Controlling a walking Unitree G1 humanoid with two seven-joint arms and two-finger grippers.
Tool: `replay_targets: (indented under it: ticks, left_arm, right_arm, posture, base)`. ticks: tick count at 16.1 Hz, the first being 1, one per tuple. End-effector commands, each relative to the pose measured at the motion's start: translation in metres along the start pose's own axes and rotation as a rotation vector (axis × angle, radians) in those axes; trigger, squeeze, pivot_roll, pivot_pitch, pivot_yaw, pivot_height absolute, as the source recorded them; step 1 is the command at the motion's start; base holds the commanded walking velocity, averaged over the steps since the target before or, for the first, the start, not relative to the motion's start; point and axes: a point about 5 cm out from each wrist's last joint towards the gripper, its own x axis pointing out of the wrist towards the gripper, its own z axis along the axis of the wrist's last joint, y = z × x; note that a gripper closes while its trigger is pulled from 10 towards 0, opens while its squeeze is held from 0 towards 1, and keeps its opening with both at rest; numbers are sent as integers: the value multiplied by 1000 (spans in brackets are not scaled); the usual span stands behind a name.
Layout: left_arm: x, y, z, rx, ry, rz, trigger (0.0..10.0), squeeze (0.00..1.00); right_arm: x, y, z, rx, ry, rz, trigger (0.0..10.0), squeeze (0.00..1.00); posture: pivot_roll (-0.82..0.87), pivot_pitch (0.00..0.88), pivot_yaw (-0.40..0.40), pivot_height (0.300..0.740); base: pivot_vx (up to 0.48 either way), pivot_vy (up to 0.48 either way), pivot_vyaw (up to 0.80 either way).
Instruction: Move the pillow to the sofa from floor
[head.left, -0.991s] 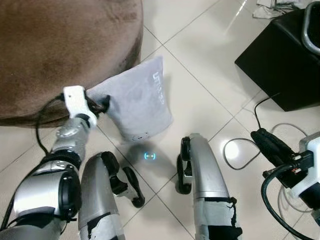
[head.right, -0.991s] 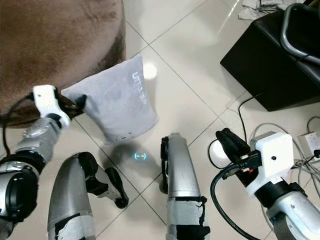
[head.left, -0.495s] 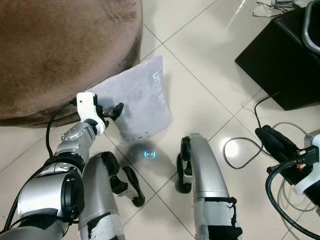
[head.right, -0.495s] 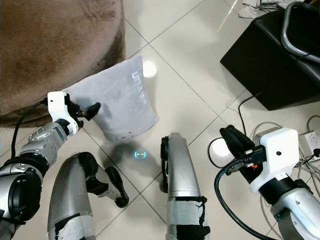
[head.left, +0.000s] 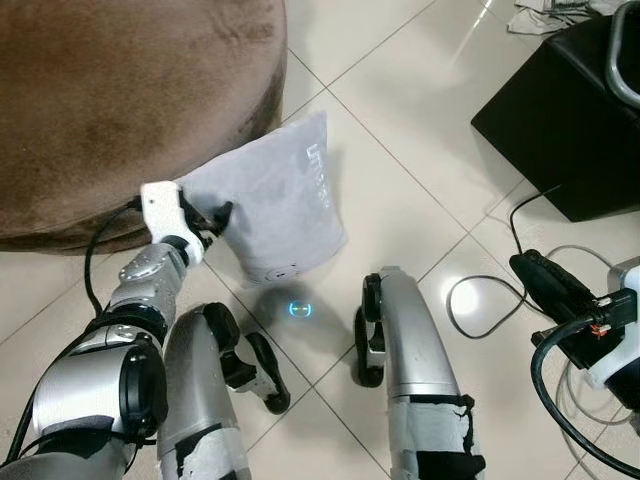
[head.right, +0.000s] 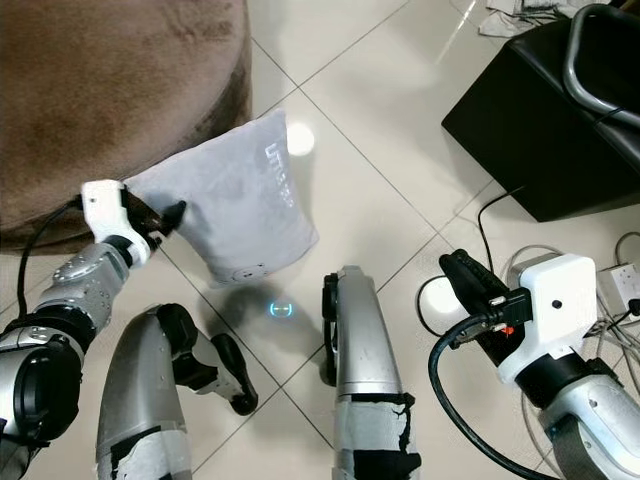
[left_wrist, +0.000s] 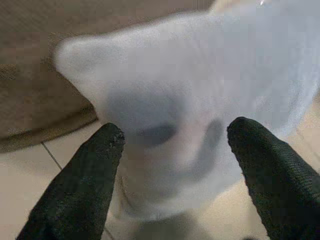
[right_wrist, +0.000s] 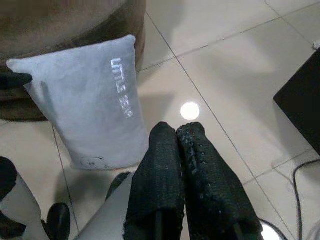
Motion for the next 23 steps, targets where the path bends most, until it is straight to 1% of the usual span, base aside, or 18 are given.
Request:
replay_targets:
  ticks: [1, 2, 3, 4, 6, 7, 8, 10, 11, 13, 14, 15, 16, 17, 18, 19, 21, 23]
  left_arm:
    - [-3, -3, -10, -15, 4, -32, 0, 0]
    - [1, -25, -8, 8, -49, -186, 0, 0]
    - [1, -33, -9, 20, -69, -238, 0, 0]
    - [0, -43, -9, 69, -107, -289, 0, 0]
    - [-10, -49, -15, 214, -147, -341, 0, 0]
    - [-18, -45, -18, 281, -171, -323, 0, 0]
    - [-26, -43, -15, 304, -207, -307, 0, 0]
    - [-42, -44, -7, 310, -248, -289, 0, 0]
    - [-46, -43, -8, 314, -238, -278, 0, 0]
    - [-50, -34, -11, 332, -217, -110, 0, 0]
    - [-57, -45, -19, 314, -223, -146, 10000, 0]
    - [-69, -55, -31, 286, -184, -158, 10000, 0]
    - [-76, -56, -37, 268, -181, -138, 10000, 0]
    - [-79, -56, -38, 256, -190, -125, 10000, 0]
    - [-85, -53, -42, 286, -200, -75, 10000, 0]
    - [-88, -54, -43, 326, -206, -71, 10000, 0]
    - [-95, -58, -42, 287, -210, -72, 10000, 0]
    - [-97, -61, -44, 311, -196, -98, 10000, 0]
  right_arm:
    - [0, 1, -11, 34, 28, -13, 10000, 0]
    - [10, 2, -26, 93, 27, -32, 10000, 0]
    - [13, 3, -31, 113, 26, -43, 10000, 0]
    - [24, 6, -40, 136, 28, -45, 10000, 0]
    - [43, 10, -56, 164, 47, -39, 10000, 0]
    - [58, 9, -76, 185, 99, -63, 10000, 0]
    - [68, 7, -92, 199, 134, -106, 10000, 0]
    - [76, 6, -110, 233, 177, -153, 10000, 0]
    - [82, 9, -121, 265, 209, -153, 10000, 0]
    - [98, 18, -137, 221, 292, -170, 10000, 0]
    - [104, 21, -137, 170, 258, -165, 10000, 0]
    - [107, 23, -135, 159, 221, -159, 10000, 0]
    - [107, 24, -135, 169, 206, -154, 10000, 0]
    - [108, 25, -135, 171, 201, -153, 10000, 0]
    - [108, 27, -133, 191, 177, -129, 10000, 0]
    - [107, 26, -132, 211, 151, -136, 10000, 0]
    - [109, 25, -132, 195, 127, -158, 10000, 0]
    - [110, 25, -129, 191, 109, -160, 10000, 0]
  posture:
    - [-383, 525, -9, 563]
    - [-311, 488, 25, 563]
    - [-311, 488, 25, 563]
    - [-244, 463, 58, 563]
    - [-192, 450, 74, 563]
    - [-139, 419, 94, 563]
    - [-95, 389, 110, 563]
    - [-62, 360, 122, 563]
    - [-62, 360, 122, 563]
    - [-24, 303, 127, 563]
    - [-23, 278, 124, 563]
    - [-21, 254, 105, 563]
    - [-22, 247, 92, 563]
    - [-22, 247, 92, 563]
    - [-21, 235, 77, 563]
    - [-18, 230, 74, 568]
    - [-29, 222, 73, 593]
    - [-38, 213, 76, 608]
  base:
    - [0, 0, 0]
    - [0, 0, 0]
    - [0, 0, 0]
    - [0, 0, 0]
    - [0, 0, 0]
    - [0, 0, 0]
    - [0, 0, 0]
    - [0, 0, 0]
    - [0, 0, 0]
    - [0, 0, 0]
    - [0, 0, 0]
    - [0, 0, 0]
    - [0, 0, 0]
    - [0, 0, 0]
    - [0, 0, 0]
    - [0, 0, 0]
    - [0, 0, 0]
    - [0, 0, 0]
